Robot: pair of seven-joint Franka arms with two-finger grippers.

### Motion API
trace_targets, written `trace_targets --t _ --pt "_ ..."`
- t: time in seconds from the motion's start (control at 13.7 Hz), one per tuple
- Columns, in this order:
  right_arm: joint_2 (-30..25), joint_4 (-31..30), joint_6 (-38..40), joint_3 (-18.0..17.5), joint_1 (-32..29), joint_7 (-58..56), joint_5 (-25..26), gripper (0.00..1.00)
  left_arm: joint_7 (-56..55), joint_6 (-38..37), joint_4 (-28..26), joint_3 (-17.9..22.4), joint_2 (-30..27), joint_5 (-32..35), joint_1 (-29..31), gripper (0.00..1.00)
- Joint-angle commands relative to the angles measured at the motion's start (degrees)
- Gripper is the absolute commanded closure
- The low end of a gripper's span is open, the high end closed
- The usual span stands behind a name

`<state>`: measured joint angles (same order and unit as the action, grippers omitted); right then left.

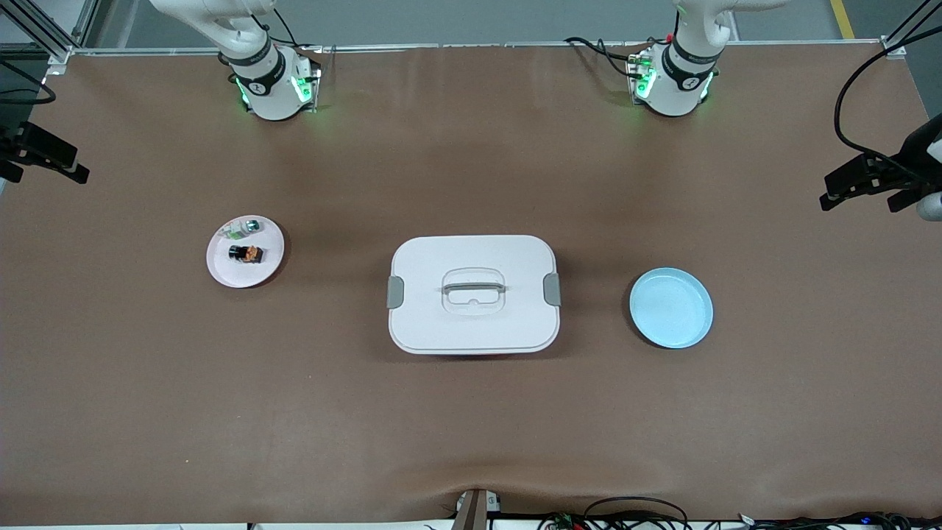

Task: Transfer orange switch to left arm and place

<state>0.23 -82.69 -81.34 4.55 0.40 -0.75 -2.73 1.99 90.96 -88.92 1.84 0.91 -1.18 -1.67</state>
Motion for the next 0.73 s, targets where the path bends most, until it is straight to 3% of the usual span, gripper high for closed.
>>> trace_targets --t 0.0,0.66 --pt "0.12 0.34 -0.57 0.02 0.13 -0.57 0.53 0.0 0.29 -1.13 1.21 -0.08 0.59 0.3 0.18 0.0" --pt "0.04 -0.1 -0.22 0.02 0.13 -0.57 0.53 0.0 0.03 -1.13 1.47 -0.08 0.85 0.3 0.0 0.0"
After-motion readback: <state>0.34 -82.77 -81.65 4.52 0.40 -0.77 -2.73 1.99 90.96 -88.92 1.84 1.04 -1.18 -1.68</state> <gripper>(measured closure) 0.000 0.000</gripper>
